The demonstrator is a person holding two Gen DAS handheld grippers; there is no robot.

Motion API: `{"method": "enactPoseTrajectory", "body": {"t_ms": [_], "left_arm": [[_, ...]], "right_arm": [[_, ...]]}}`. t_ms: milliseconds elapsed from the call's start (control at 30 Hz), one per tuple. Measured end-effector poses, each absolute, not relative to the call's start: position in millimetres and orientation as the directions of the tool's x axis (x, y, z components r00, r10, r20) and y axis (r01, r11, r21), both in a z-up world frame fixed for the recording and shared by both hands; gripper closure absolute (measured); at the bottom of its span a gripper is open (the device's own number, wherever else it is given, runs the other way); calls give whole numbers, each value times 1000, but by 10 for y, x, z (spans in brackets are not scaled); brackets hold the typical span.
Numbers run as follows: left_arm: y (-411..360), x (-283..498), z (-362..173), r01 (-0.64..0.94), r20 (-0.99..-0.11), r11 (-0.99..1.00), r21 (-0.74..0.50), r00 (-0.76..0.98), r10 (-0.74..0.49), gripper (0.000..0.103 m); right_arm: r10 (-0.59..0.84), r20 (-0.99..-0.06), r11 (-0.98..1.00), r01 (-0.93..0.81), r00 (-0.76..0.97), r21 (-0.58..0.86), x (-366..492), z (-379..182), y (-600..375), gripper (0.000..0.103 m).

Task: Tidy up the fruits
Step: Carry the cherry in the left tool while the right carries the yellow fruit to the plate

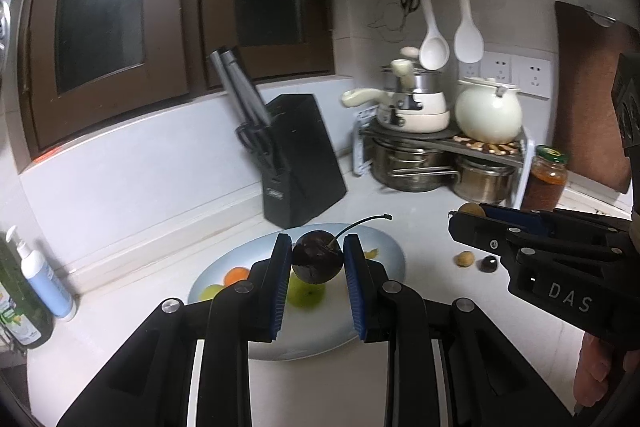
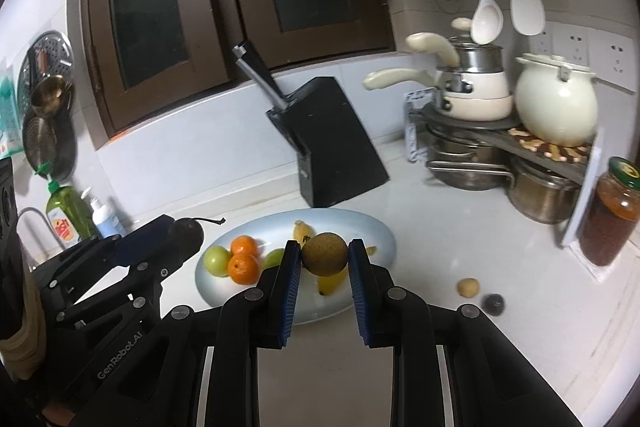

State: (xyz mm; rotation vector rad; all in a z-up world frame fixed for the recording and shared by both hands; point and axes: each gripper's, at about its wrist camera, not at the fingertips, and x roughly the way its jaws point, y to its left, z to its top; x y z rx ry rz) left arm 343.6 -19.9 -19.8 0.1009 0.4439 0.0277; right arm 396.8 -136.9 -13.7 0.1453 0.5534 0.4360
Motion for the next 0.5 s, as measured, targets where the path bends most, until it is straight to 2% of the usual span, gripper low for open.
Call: {"method": "enactPoseTrajectory", "body": {"t_ms": [500], "left_arm": [[208, 3497, -377, -85, -473, 990, 116, 871, 130, 76]], "right_arm": [[497, -512, 867, -428, 700, 257, 4218, -298, -909, 77]]}}
